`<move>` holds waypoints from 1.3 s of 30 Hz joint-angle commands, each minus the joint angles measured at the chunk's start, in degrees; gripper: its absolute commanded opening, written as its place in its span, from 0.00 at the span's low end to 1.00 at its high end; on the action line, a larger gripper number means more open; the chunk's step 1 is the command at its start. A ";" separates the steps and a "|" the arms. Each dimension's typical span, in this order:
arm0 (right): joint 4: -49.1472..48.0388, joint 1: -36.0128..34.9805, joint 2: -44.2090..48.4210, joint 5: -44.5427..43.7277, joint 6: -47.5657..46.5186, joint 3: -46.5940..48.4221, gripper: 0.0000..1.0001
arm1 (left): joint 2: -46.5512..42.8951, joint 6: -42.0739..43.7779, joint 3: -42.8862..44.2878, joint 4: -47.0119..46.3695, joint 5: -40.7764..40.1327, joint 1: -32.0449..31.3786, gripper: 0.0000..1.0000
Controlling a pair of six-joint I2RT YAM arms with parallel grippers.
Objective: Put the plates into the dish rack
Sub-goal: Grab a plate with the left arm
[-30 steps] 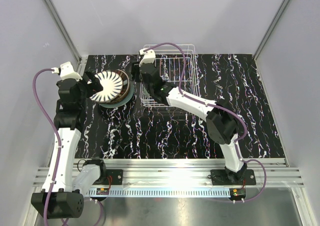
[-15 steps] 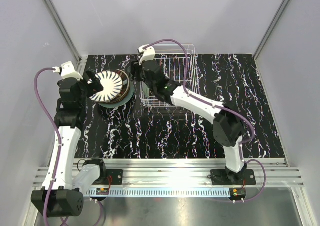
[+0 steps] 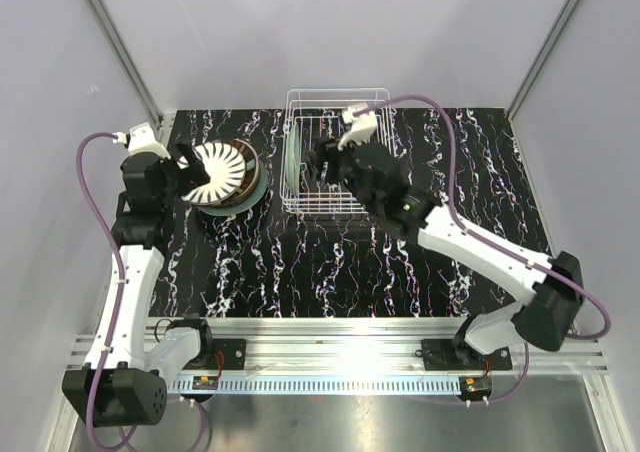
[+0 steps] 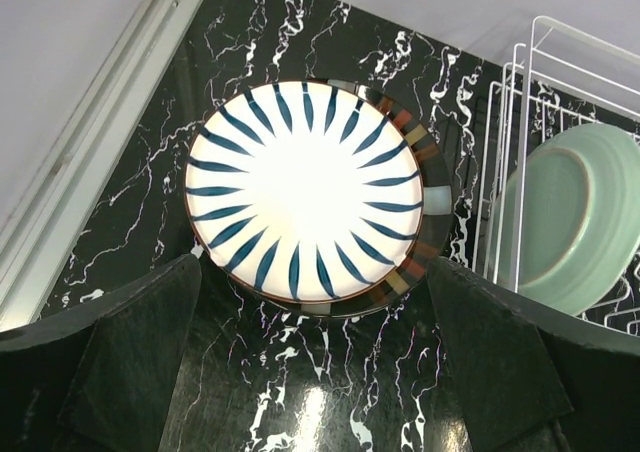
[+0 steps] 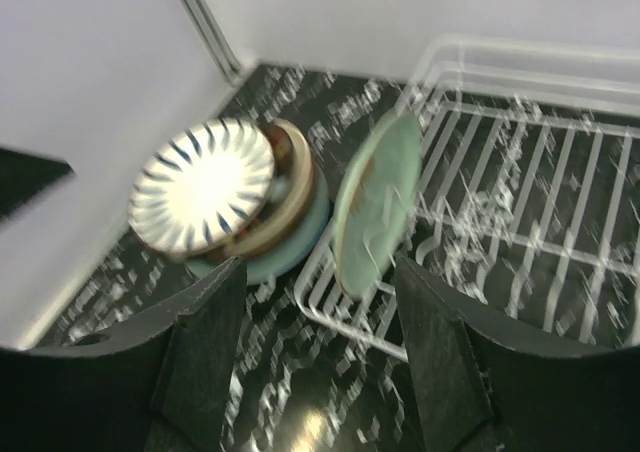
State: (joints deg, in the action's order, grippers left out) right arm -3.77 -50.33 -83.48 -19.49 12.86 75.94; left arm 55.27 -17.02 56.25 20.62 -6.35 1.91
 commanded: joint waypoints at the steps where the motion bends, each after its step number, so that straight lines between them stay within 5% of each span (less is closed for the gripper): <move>1: 5.85 0.67 5.86 -3.63 1.64 -6.32 0.68 | 0.89 -1.18 2.72 -0.76 0.99 -0.15 0.99; 16: 15.28 0.84 25.12 -9.96 6.82 -21.53 0.68 | 5.81 -5.31 3.25 1.09 0.20 3.53 0.99; 33: 2.38 7.08 32.24 -18.66 7.96 -35.16 0.48 | 14.60 -7.59 2.64 1.09 1.95 11.61 0.99; 39: -4.83 14.02 30.05 -12.61 10.51 -38.15 0.44 | 19.61 -8.73 3.69 0.56 7.91 15.39 0.99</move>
State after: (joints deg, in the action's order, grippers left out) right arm -0.64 -38.70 -52.36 -34.30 21.21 38.46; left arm 73.32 -24.34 57.32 23.44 -2.76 15.38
